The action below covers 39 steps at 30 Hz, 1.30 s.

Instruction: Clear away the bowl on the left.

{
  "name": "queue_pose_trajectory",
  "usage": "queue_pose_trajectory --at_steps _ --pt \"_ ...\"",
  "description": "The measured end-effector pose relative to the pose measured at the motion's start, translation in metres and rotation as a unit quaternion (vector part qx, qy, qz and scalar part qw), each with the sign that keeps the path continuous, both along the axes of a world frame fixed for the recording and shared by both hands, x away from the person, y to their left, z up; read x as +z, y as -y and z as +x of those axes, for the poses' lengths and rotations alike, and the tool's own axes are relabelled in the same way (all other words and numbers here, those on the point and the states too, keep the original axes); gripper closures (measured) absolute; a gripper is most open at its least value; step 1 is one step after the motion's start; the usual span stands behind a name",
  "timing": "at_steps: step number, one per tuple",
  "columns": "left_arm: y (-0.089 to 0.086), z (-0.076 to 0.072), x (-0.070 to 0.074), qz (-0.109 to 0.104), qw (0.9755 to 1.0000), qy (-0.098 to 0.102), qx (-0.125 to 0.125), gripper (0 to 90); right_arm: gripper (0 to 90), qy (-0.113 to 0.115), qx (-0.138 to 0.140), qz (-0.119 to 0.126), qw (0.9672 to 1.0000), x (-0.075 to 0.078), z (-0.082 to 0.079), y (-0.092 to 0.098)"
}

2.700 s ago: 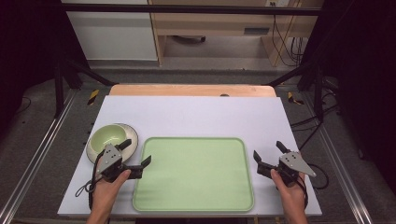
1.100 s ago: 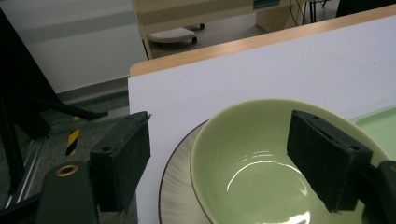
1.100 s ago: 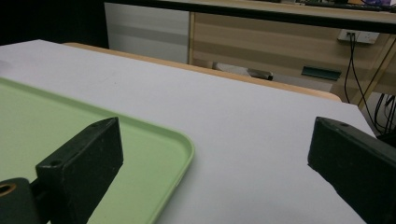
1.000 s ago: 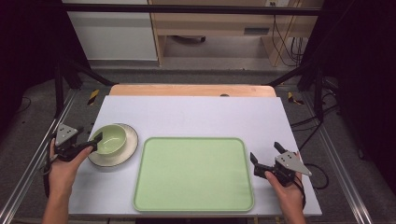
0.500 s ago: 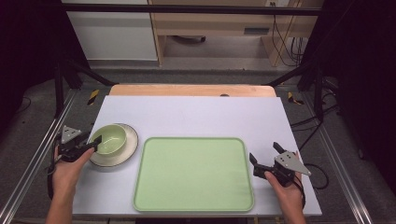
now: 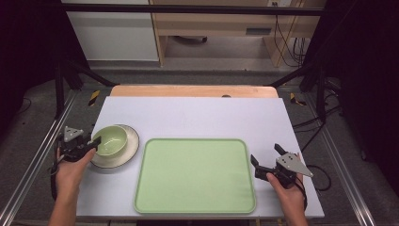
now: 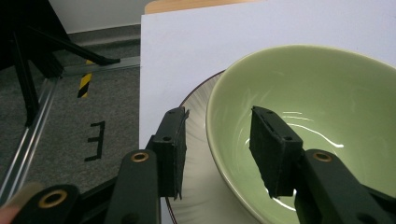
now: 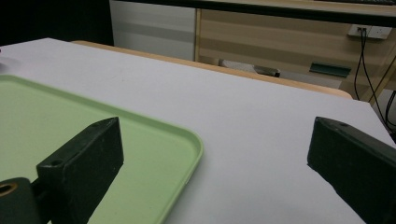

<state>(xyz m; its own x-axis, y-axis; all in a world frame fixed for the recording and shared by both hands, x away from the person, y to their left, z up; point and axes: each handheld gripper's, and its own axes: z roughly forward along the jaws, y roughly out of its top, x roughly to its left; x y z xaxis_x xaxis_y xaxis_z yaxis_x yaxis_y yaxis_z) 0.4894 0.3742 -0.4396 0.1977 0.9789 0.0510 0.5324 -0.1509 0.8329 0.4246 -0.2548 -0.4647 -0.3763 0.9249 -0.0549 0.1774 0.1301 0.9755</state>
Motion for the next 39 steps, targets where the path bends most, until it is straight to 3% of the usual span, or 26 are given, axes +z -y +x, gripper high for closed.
queue_pose_trajectory --at_steps 4,7,11,17,20,25,30,35,39 --pt "-0.001 0.002 -0.001 -0.008 1.0 0.001 0.001 56.2 3.9 -0.002 0.0 0.001 1.0 0.0 0.0 0.0" --pt "-0.003 0.004 -0.001 -0.03 0.9995 -0.004 0.003 56.3 4.0 -0.004 -0.004 0.0 1.0 -0.001 0.001 0.0" --pt "-0.005 0.006 0.0 -0.04 0.9992 -0.005 -0.001 60.1 3.9 -0.006 -0.002 0.003 1.0 -0.001 0.001 -0.001" --pt "-0.002 0.015 0.0 -0.036 0.9992 -0.013 -0.005 68.0 3.9 -0.007 0.005 0.0 1.0 -0.001 0.001 -0.004" --pt "-0.002 0.015 0.0 -0.028 0.9994 -0.016 -0.007 68.8 3.9 -0.008 0.003 0.0 1.0 -0.001 0.001 -0.004" --pt "-0.003 0.016 0.0 -0.038 0.9992 -0.01 -0.008 70.1 3.9 -0.01 0.004 -0.003 0.9999 -0.002 0.001 -0.005" --pt "-0.001 0.017 0.0 -0.035 0.9993 -0.012 -0.006 72.3 3.9 -0.012 0.005 -0.001 0.9999 -0.002 0.001 -0.006" --pt "-0.002 0.018 -0.003 -0.022 0.9993 -0.026 -0.015 72.4 3.9 -0.015 0.004 0.001 0.9999 -0.002 0.002 -0.005" --pt "-0.002 0.019 -0.005 -0.024 0.999 -0.036 -0.013 72.3 4.0 -0.016 0.001 0.003 0.9999 -0.003 0.002 -0.005"
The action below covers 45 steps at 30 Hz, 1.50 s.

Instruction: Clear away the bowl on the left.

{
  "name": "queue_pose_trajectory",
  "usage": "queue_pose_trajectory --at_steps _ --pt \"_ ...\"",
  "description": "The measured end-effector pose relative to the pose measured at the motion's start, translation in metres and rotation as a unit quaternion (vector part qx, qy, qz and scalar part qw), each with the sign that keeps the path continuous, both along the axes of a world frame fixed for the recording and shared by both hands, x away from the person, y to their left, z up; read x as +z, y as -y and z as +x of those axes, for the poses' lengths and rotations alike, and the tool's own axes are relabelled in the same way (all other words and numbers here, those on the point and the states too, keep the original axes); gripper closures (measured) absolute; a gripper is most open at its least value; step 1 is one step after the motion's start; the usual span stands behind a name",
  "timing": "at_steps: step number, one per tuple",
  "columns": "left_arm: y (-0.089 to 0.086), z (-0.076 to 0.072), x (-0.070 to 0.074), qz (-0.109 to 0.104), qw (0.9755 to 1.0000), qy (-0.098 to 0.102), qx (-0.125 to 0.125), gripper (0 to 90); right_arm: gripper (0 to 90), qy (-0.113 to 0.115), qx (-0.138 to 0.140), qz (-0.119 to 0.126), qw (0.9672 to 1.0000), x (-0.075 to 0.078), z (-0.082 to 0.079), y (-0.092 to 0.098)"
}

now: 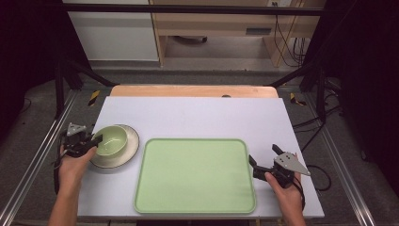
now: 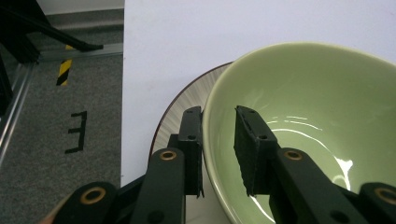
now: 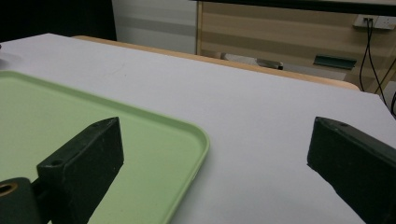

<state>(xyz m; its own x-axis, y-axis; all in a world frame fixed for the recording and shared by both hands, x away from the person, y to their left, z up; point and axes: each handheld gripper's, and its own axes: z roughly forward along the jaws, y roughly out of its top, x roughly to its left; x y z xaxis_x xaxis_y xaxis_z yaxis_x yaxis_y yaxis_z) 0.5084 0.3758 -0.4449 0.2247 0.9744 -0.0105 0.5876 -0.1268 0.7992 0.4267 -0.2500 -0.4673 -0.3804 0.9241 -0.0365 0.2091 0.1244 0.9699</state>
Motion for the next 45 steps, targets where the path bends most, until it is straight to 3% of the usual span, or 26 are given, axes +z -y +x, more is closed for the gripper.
queue_pose_trajectory --at_steps 6,12,15,17,18,24,34,45 --pt "-0.002 0.001 -0.002 -0.003 0.9997 -0.023 0.005 78.6 4.0 0.0 0.003 0.001 1.0 -0.001 0.001 -0.002" --pt "-0.002 0.002 -0.002 0.001 0.9996 -0.028 0.003 80.3 4.0 0.0 0.003 -0.001 1.0 -0.001 0.0 -0.001" --pt "-0.002 0.002 -0.001 -0.008 0.9995 -0.03 0.006 80.9 4.0 -0.001 0.003 -0.001 1.0 0.0 0.0 -0.002" --pt "-0.002 0.002 -0.001 -0.013 0.9995 -0.029 0.007 81.6 4.0 -0.001 0.003 -0.001 1.0 -0.001 0.0 -0.002" --pt "-0.004 0.001 0.0 -0.033 0.9991 -0.028 0.006 82.1 4.0 -0.001 0.003 -0.002 1.0 -0.001 0.0 -0.001" --pt "-0.005 -0.001 0.003 -0.057 0.9982 -0.021 0.001 83.1 4.0 -0.001 0.003 -0.002 1.0 -0.001 0.0 -0.003" --pt "-0.005 -0.004 0.007 -0.067 0.9976 -0.019 -0.006 82.7 4.1 0.001 0.003 0.0 1.0 0.0 0.0 -0.002" --pt "-0.003 -0.007 0.017 -0.08 0.9967 0.001 -0.014 82.7 4.2 0.007 0.003 0.0 1.0 0.001 -0.001 -0.002"
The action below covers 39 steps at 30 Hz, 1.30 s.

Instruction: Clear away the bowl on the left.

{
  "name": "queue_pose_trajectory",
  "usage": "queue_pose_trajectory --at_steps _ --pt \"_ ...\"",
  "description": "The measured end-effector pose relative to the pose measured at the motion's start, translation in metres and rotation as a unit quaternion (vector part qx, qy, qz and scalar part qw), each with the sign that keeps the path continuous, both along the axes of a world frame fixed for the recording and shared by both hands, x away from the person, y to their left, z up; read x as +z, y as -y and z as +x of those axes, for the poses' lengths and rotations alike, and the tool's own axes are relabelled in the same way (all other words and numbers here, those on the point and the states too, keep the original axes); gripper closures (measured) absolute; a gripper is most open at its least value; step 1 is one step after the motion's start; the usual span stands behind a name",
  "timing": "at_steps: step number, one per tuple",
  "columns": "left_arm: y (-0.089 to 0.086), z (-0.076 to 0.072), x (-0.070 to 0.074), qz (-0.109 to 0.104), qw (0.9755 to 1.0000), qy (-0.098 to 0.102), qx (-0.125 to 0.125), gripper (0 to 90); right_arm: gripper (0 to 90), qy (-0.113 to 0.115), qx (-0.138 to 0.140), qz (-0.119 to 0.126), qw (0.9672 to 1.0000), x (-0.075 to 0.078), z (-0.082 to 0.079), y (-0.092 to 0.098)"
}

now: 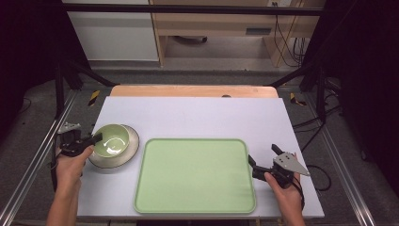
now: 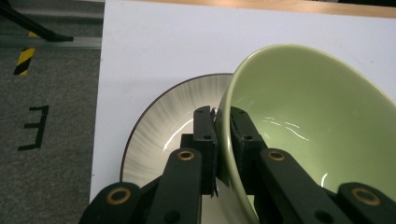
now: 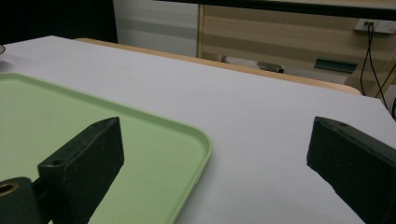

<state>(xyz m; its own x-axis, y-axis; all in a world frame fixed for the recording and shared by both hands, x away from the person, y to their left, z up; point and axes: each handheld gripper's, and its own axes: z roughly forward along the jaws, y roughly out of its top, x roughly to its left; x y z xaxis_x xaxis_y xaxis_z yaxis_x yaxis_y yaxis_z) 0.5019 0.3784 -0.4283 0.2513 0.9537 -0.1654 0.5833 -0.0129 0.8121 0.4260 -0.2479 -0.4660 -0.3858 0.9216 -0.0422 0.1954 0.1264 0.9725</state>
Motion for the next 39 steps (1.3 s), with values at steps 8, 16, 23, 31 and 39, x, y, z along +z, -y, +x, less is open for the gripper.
queue_pose_trajectory --at_steps 8,16,23,31,39 --pt "0.01 -0.002 0.011 -0.003 0.9998 0.014 -0.013 82.7 4.2 0.002 0.002 -0.003 1.0 0.0 0.0 -0.001" --pt "0.02 -0.005 0.018 -0.006 0.9993 0.022 -0.03 82.7 3.9 0.008 -0.003 0.001 1.0 0.002 -0.001 0.0" --pt "0.032 -0.009 0.029 -0.012 0.9981 0.035 -0.049 82.7 3.5 0.011 0.003 -0.003 0.9999 0.002 -0.001 -0.003" --pt "0.046 -0.011 0.032 -0.017 0.9969 0.037 -0.067 82.7 3.5 0.012 0.007 -0.002 0.9999 0.003 -0.001 -0.005" --pt "0.059 -0.011 0.033 -0.024 0.9956 0.034 -0.083 82.7 3.5 0.015 0.008 0.002 0.9999 0.004 -0.002 -0.004"
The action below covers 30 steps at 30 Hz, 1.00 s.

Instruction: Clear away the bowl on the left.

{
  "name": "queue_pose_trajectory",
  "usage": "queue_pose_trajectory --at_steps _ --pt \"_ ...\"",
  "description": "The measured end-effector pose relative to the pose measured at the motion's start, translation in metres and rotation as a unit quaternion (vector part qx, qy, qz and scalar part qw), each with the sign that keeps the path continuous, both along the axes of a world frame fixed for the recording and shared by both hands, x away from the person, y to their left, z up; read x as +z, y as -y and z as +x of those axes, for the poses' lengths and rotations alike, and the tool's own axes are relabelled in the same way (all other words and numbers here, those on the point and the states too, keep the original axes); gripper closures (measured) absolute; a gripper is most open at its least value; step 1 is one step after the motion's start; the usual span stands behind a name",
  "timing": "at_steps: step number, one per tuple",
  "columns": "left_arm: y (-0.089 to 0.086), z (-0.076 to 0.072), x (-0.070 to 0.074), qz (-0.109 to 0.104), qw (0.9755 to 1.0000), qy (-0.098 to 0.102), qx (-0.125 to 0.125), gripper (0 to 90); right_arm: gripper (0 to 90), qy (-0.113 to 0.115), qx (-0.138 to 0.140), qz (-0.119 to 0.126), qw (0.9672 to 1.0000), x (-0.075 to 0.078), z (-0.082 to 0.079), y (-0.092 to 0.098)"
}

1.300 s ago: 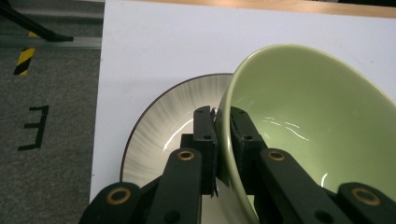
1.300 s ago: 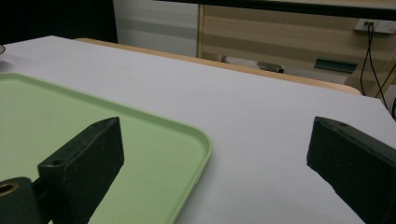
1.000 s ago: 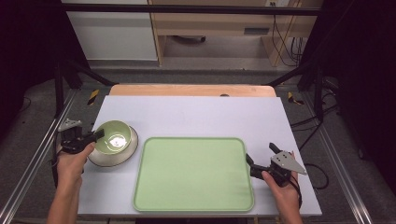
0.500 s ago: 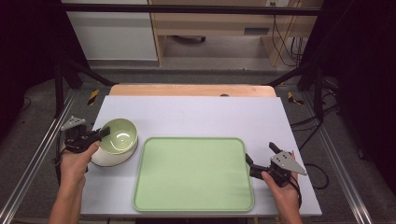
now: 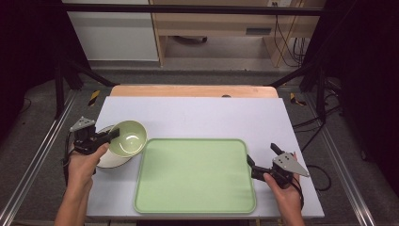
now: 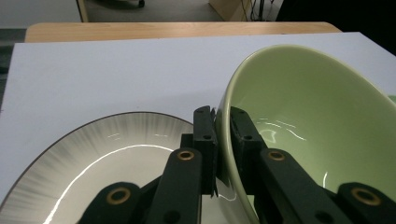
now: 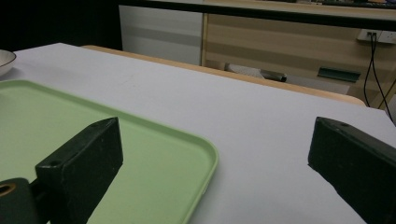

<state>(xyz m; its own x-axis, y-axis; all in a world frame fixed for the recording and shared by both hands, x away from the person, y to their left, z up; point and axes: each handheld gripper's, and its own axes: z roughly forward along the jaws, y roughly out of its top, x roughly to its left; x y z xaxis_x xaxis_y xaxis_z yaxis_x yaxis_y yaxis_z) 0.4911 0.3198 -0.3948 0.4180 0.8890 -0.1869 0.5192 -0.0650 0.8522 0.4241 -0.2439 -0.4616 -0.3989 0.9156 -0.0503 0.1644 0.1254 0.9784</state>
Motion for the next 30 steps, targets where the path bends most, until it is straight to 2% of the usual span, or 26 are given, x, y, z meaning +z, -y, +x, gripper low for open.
queue_pose_trajectory --at_steps 6,7,9,14,16,17,19,21,22,23,26,30 --pt "0.014 -0.003 0.005 -0.011 0.9997 0.005 -0.021 82.7 3.5 0.002 -0.004 0.001 1.0 0.001 -0.001 0.002" --pt "0.018 -0.002 0.006 -0.014 0.9994 0.011 -0.03 82.7 3.5 0.004 -0.004 0.0 1.0 0.001 -0.001 0.002" --pt "0.023 -0.004 0.009 -0.006 0.9994 0.01 -0.034 82.7 3.4 0.006 -0.002 0.0 1.0 0.002 -0.002 0.002" --pt "0.038 -0.005 0.01 -0.009 0.9984 0.011 -0.054 82.7 3.5 0.015 0.002 0.004 0.9999 0.003 -0.001 0.002" --pt "0.047 -0.007 0.009 -0.014 0.9977 0.008 -0.066 82.7 3.7 0.033 0.004 0.002 0.9995 0.004 -0.004 0.002" --pt "0.047 -0.007 0.009 -0.014 0.9977 0.008 -0.066 82.7 3.7 0.033 0.004 0.002 0.9995 0.004 -0.004 0.002" --pt "0.053 -0.007 0.009 -0.011 0.9971 0.008 -0.075 82.7 3.8 0.052 0.007 0.004 0.9986 0.008 -0.007 0.002" --pt "0.061 -0.008 0.01 -0.009 0.9965 0.008 -0.083 82.7 3.8 0.059 0.007 0.004 0.9982 0.01 -0.008 0.002" --pt "0.064 -0.008 0.009 -0.01 0.9962 0.008 -0.087 82.7 3.9 0.066 0.006 0.013 0.9977 0.011 -0.008 0.003" --pt "0.066 -0.007 0.009 -0.013 0.9953 0.012 -0.095 82.7 3.9 0.068 0.006 0.015 0.9976 0.011 -0.008 0.004" --pt "0.075 -0.009 0.006 -0.006 0.9947 0.005 -0.102 82.7 3.9 0.07 0.009 0.026 0.9971 0.012 -0.008 0.004" --pt "0.092 -0.009 -0.002 -0.009 0.9922 -0.008 -0.124 82.7 4.0 0.075 0.004 0.026 0.9968 0.013 -0.009 0.005"
